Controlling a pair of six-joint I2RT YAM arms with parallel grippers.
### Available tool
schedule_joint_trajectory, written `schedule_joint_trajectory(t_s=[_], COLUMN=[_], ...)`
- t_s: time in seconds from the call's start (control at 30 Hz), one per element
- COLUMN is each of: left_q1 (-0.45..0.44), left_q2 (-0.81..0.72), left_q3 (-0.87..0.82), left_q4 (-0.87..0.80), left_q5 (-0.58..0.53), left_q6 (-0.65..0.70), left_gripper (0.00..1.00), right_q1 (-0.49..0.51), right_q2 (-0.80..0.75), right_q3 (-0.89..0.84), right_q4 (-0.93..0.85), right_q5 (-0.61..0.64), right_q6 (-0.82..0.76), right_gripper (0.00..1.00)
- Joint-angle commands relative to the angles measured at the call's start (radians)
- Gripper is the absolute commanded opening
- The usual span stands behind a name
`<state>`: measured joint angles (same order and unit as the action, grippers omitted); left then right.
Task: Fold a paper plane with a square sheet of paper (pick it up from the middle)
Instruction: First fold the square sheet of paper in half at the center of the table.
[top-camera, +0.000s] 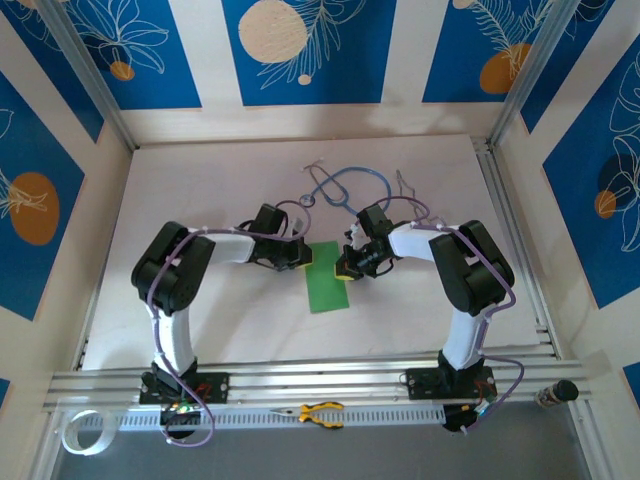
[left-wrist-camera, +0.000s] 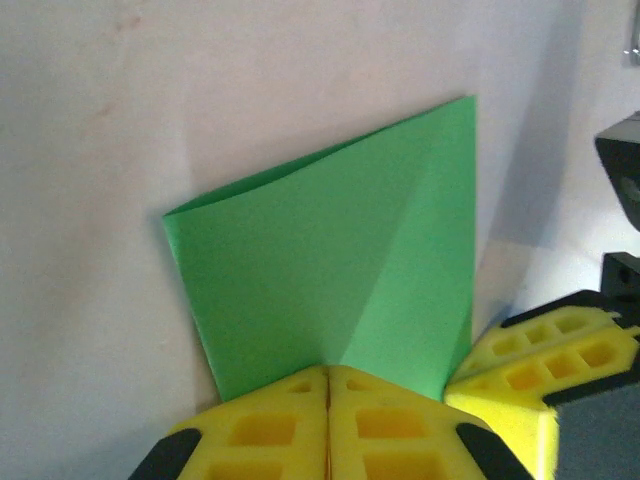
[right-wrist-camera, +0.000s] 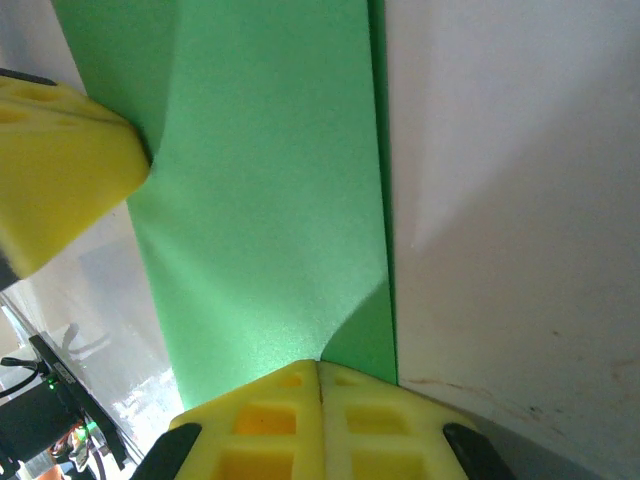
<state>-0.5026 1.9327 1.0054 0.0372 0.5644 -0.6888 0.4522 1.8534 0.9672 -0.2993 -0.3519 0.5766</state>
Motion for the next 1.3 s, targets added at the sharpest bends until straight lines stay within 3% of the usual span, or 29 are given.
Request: schedule_joint_trajectory(t_s=[0.0,0.37,0.63,1.27], left_q1=[0.010,0.032,0.048,0.118], left_q2=[0.006,-0.008,0.082,0.119], left_q3=[-0.026,0.084,0.184,0.203], left_q4=[-0.044,-0.092,-0.124,-0.163], left_q5=[-0.012,0.011,0.028,-0.065], left_q6=[0.040,0.036,0.037,-0.007], left_gripper=[0.10,0.11,0.11,0.10], right_q1=[-0.006,-0.009,-0.010,-0.011], right_q2=[0.076,0.078,0.079,0.071], right_q3=[-0.065,-0.060,-0.060,-0.067], right_q4=[-0.118,-0.115,-0.115,-0.112], right_q5=[0.198,0.194,0.194,0.190], right_q6=[-0.007,-0.013,-0.012,-0.012], right_gripper=[0.00,0.00,0.00,0.00])
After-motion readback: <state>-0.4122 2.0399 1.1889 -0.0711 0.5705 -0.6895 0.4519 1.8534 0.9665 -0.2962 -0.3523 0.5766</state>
